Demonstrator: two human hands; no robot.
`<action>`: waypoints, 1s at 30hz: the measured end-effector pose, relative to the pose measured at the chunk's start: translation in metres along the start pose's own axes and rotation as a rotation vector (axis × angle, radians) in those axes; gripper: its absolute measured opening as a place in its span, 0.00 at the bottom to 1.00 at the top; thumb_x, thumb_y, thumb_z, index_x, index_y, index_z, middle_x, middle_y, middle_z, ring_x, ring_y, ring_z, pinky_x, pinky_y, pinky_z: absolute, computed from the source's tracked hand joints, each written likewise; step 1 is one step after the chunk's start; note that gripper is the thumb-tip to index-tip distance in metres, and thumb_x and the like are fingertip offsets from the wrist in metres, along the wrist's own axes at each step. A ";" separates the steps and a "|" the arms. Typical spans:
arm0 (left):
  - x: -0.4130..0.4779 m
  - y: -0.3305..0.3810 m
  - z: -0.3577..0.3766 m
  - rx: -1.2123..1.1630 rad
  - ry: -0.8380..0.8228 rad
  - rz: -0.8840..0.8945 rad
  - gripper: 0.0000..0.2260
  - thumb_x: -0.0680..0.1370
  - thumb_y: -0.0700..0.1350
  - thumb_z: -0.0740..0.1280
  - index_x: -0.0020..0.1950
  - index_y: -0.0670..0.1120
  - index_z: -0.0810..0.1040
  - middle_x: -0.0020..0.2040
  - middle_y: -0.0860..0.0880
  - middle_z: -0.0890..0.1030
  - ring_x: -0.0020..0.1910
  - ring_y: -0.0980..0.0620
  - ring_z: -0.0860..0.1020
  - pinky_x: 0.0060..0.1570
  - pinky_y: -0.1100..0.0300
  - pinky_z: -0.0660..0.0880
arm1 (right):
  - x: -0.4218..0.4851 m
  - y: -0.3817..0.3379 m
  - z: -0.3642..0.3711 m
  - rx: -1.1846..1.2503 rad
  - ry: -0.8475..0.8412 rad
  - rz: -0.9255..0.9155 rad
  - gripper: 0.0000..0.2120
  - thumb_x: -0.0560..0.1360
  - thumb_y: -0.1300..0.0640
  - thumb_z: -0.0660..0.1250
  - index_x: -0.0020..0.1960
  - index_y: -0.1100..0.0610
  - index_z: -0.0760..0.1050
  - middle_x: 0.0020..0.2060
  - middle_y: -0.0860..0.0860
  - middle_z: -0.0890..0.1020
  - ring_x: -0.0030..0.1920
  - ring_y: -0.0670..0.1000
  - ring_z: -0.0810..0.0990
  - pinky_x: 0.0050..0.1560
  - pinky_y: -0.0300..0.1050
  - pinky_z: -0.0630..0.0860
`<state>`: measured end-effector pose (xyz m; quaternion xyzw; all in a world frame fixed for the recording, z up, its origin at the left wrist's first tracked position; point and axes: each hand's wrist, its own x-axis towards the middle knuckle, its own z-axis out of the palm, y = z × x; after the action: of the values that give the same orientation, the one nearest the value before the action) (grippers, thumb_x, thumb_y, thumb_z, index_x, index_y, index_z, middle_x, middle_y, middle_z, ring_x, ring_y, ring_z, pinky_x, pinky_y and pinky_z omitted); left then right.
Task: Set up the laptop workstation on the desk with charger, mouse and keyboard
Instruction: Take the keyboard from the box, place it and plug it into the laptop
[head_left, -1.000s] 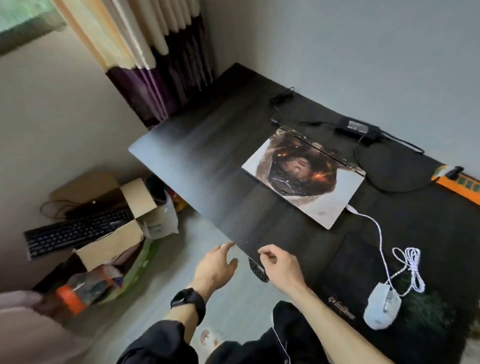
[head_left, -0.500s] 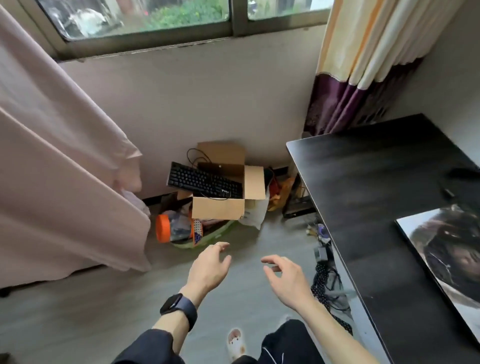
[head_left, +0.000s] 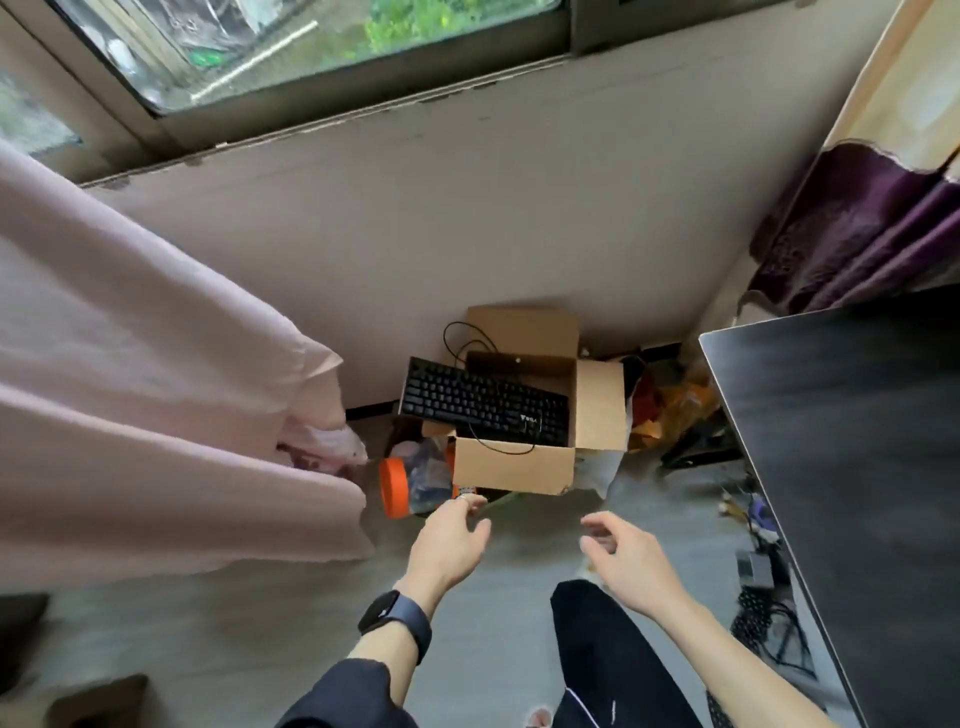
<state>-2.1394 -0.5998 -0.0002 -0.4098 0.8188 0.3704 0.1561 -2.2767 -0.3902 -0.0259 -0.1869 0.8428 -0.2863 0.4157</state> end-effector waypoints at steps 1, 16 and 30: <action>0.010 0.004 -0.009 0.028 -0.007 -0.008 0.18 0.77 0.52 0.62 0.67 0.54 0.75 0.64 0.54 0.79 0.61 0.54 0.77 0.62 0.56 0.74 | 0.011 -0.005 -0.004 0.021 -0.016 0.024 0.12 0.80 0.50 0.64 0.62 0.46 0.76 0.57 0.46 0.81 0.55 0.46 0.80 0.60 0.46 0.76; 0.258 0.008 -0.087 0.583 -0.019 -0.032 0.23 0.76 0.56 0.64 0.70 0.51 0.72 0.69 0.46 0.73 0.70 0.44 0.67 0.67 0.50 0.67 | 0.218 -0.043 0.010 0.233 -0.180 0.350 0.17 0.81 0.47 0.62 0.67 0.52 0.73 0.60 0.47 0.82 0.62 0.51 0.77 0.59 0.44 0.71; 0.481 -0.087 -0.092 0.441 -0.224 -0.262 0.33 0.66 0.63 0.73 0.66 0.49 0.75 0.62 0.48 0.80 0.58 0.44 0.80 0.59 0.50 0.77 | 0.392 -0.099 0.151 0.588 -0.113 0.458 0.28 0.79 0.38 0.63 0.71 0.55 0.68 0.65 0.49 0.79 0.65 0.53 0.77 0.62 0.47 0.73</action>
<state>-2.3624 -0.9687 -0.2488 -0.4247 0.7974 0.2029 0.3776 -2.3758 -0.7320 -0.2698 0.1183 0.7204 -0.4046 0.5508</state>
